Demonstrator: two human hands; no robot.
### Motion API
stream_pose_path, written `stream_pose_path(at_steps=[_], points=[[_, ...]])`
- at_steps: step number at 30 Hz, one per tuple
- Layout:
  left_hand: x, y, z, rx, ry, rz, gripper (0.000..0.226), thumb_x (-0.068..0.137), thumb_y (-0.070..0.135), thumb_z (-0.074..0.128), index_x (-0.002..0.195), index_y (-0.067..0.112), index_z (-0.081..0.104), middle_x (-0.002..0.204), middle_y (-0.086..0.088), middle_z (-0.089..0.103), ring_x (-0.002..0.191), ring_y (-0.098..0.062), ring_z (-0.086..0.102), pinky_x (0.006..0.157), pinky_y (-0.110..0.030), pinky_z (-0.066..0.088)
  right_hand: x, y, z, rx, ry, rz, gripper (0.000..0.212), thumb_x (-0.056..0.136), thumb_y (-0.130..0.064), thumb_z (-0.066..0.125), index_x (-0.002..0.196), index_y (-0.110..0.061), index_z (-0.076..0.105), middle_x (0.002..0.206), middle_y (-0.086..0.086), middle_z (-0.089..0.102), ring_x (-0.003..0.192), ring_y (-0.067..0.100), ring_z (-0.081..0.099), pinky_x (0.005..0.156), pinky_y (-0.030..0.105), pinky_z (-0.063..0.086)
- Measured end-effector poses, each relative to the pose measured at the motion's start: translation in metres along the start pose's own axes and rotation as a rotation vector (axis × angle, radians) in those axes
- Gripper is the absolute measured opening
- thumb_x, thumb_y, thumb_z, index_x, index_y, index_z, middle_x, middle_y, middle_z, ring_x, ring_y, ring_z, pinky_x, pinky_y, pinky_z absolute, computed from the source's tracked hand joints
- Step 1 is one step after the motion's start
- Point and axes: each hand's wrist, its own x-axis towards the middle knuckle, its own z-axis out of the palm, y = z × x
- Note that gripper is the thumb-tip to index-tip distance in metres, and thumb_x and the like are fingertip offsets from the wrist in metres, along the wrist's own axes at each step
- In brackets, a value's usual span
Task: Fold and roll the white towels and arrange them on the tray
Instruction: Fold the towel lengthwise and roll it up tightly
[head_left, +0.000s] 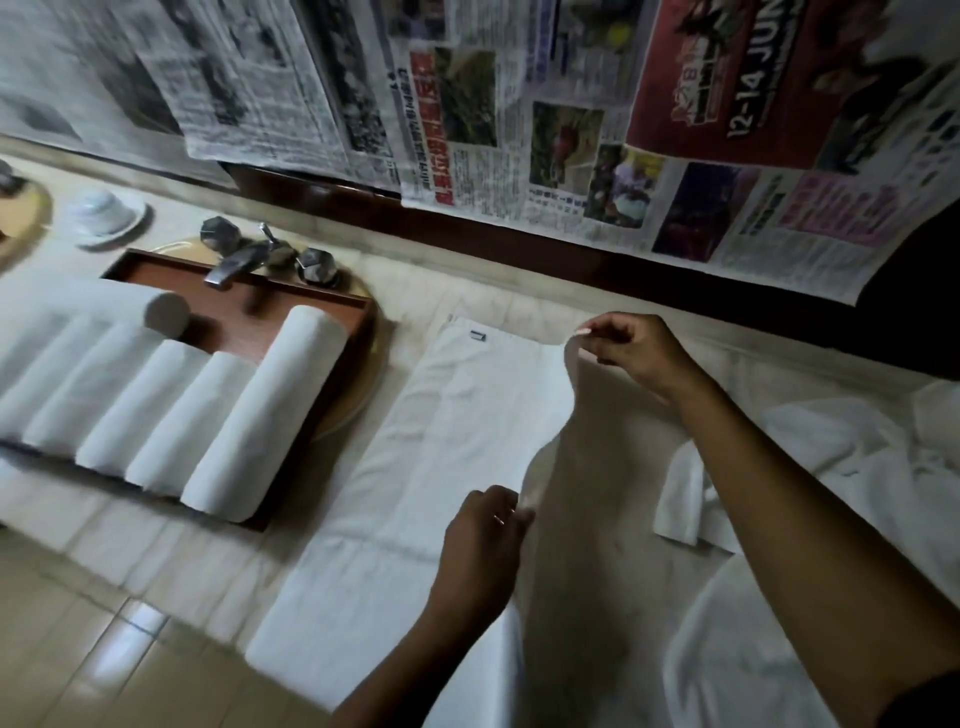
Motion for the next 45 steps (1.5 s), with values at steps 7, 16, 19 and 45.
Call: stream_pose_path(at_steps=[7,16,19,45], points=[[-0.005,-0.020,-0.054,-0.452,-0.033,-0.200,0.022,0.102,0.034,0.058,0.088,0.018,0.064,0.082,0.000,0.068,0.080,-0.018,0.064,0.079,-0.056,0.055,0.048,-0.025,0.078,-0.278,0.052,-0.176,0.014,0.096,-0.035,0.070,0.089,-0.026,0.064,0.089,-0.010,0.072,0.086,0.007,0.066,0.075,0.026,0.048],[0.042,-0.075,-0.111,-0.618,0.038,-0.441,0.019,0.102,0.030,0.061,0.088,0.018,0.067,0.076,-0.009,0.068,0.065,-0.016,0.059,0.063,-0.030,0.044,0.103,-0.031,0.187,-0.561,0.040,-0.031,0.019,0.103,-0.041,0.052,0.094,-0.025,0.051,0.092,-0.002,0.065,0.090,0.026,0.059,0.081,0.041,0.046],[0.061,-0.080,-0.131,-0.607,0.035,-0.497,0.022,0.101,0.028,0.064,0.082,0.016,0.065,0.065,-0.002,0.055,0.052,-0.011,0.045,0.052,-0.025,0.031,0.115,-0.010,0.208,-0.791,0.077,-0.083,0.018,0.104,-0.038,0.053,0.097,-0.021,0.053,0.102,0.002,0.066,0.102,0.031,0.056,0.088,0.047,0.043],[0.102,-0.134,-0.142,0.065,0.178,-0.169,0.020,0.096,0.032,0.068,0.088,0.022,0.052,0.072,0.007,0.057,0.069,-0.011,0.055,0.061,-0.032,0.032,0.126,0.012,0.201,-0.717,0.318,-0.310,0.021,0.092,-0.045,0.072,0.104,-0.028,0.067,0.106,-0.007,0.060,0.104,0.022,0.055,0.089,0.042,0.040]])
